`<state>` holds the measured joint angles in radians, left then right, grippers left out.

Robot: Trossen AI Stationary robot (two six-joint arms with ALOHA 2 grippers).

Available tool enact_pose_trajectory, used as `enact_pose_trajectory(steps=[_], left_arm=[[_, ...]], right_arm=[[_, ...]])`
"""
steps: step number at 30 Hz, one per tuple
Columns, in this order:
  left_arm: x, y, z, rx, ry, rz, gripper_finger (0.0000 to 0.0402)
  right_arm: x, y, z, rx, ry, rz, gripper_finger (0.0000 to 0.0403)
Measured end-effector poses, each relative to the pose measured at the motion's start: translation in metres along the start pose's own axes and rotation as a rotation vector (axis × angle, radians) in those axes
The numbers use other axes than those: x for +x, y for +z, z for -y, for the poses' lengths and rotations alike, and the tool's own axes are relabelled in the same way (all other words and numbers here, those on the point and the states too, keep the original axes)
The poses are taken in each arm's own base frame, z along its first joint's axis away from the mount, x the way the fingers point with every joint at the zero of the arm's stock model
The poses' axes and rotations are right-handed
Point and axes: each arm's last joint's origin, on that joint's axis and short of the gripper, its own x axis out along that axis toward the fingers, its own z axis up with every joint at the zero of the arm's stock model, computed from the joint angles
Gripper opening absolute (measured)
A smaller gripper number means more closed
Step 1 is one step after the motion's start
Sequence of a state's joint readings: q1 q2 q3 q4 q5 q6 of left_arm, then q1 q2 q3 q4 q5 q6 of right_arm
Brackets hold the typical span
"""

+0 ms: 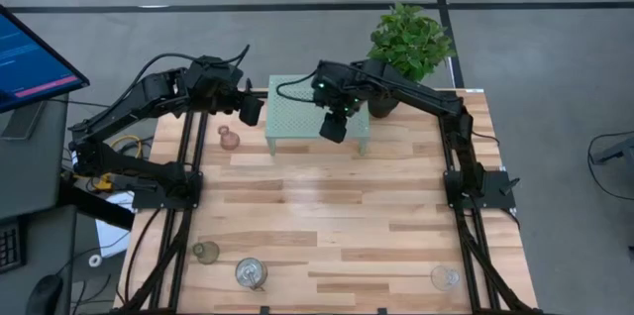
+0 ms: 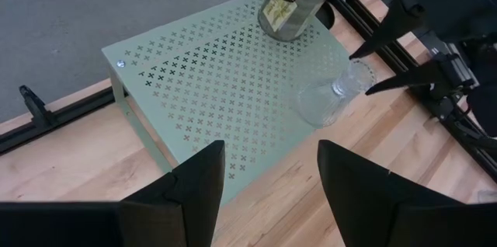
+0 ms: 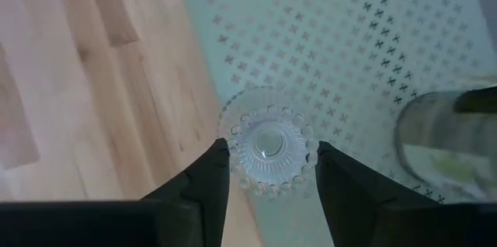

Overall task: Pick & Place candle stick holders
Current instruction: Put the top transparent vase on the shelf

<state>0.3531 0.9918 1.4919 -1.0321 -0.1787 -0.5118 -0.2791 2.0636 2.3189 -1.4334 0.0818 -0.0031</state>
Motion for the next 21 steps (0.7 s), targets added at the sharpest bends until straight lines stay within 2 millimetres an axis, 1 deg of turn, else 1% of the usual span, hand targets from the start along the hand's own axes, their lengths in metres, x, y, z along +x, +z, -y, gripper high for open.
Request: enact_pose_trajectory(steps=[6, 9, 16, 21], left_arm=[[0.0, 0.0, 0.0, -0.008, -0.001, 0.0, 0.0206], [0.0, 0.0, 0.0, -0.017, 0.0, 0.0, 0.0206], [0.0, 0.0, 0.0, -0.018, -0.001, 0.001, 0.0206], [0.0, 0.0, 0.0, -0.018, -0.001, 0.001, 0.0206]], right_arm=[[0.002, 0.004, 0.009, 0.012, -0.041, 0.033, 0.0155], [0.008, 0.008, 0.013, 0.013, -0.048, 0.054, 0.0155], [0.011, 0.011, 0.025, 0.009, -0.045, 0.077, 0.0177], [0.012, 0.013, 0.03, 0.021, -0.031, 0.099, 0.0174]])
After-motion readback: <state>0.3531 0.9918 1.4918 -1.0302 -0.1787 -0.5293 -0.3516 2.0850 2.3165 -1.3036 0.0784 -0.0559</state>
